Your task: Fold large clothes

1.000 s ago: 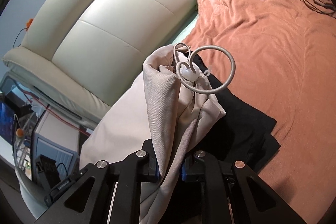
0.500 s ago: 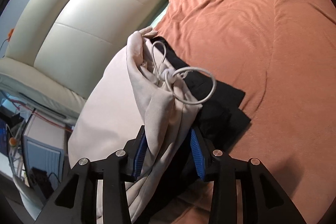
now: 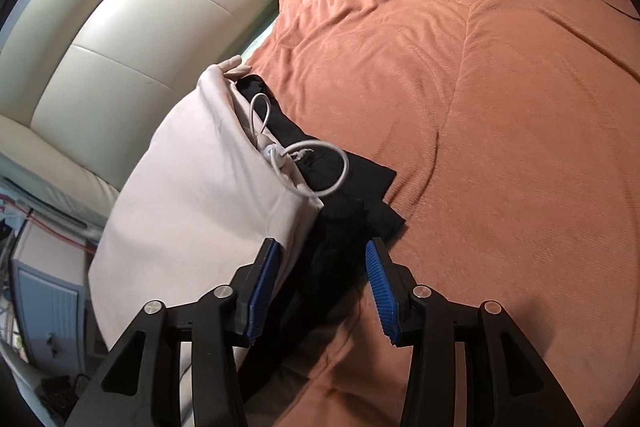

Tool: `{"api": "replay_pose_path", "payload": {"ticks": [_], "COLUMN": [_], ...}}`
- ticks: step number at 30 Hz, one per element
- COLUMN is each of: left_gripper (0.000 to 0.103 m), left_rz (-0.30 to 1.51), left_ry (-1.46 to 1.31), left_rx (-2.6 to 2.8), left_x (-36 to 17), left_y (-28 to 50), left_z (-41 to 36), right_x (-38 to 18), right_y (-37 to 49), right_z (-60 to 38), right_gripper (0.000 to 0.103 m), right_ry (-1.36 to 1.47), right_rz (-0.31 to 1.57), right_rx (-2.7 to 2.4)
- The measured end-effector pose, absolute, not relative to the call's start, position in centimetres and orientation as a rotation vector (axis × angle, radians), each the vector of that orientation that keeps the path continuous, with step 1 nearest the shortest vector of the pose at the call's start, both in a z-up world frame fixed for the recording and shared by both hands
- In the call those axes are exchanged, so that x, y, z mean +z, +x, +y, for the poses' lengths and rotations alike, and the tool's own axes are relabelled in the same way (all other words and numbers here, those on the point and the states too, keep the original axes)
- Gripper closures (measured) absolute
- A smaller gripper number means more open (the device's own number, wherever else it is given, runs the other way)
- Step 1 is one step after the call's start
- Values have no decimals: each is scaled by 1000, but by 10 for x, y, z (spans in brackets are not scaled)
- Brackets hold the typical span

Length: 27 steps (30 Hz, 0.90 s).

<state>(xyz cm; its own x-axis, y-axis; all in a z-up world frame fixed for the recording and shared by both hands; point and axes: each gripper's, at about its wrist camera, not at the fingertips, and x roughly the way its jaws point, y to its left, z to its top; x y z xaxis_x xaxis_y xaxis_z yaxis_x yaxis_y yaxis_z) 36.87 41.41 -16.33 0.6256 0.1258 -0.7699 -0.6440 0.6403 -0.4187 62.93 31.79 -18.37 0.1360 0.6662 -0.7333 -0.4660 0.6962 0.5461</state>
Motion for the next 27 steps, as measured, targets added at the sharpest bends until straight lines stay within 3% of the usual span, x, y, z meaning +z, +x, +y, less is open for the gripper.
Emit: {"api": "replay_pose_path", "payload": {"ticks": [11, 14, 18, 22, 25, 27], "left_gripper": [54, 53, 27, 25, 24, 15], "left_rz": [776, 756, 717, 685, 668, 652], "left_ry": [-651, -609, -556, -524, -500, -478], "left_rx": [463, 459, 444, 419, 396, 384], "left_x": [-118, -102, -81, -63, -53, -46], "left_y": [366, 362, 358, 352, 348, 345], "left_z": [374, 357, 333, 307, 290, 277], "right_x": [-126, -111, -91, -73, -61, -51], "right_y": [596, 586, 571, 552, 538, 526], "right_z": [246, 222, 185, 146, 120, 99], "right_gripper": [59, 52, 41, 37, 27, 22], "right_ry": [161, 152, 148, 132, 115, 105], "right_rz": [1092, 1066, 1022, 983, 951, 921], "right_rx": [894, 896, 891, 888, 881, 889]}}
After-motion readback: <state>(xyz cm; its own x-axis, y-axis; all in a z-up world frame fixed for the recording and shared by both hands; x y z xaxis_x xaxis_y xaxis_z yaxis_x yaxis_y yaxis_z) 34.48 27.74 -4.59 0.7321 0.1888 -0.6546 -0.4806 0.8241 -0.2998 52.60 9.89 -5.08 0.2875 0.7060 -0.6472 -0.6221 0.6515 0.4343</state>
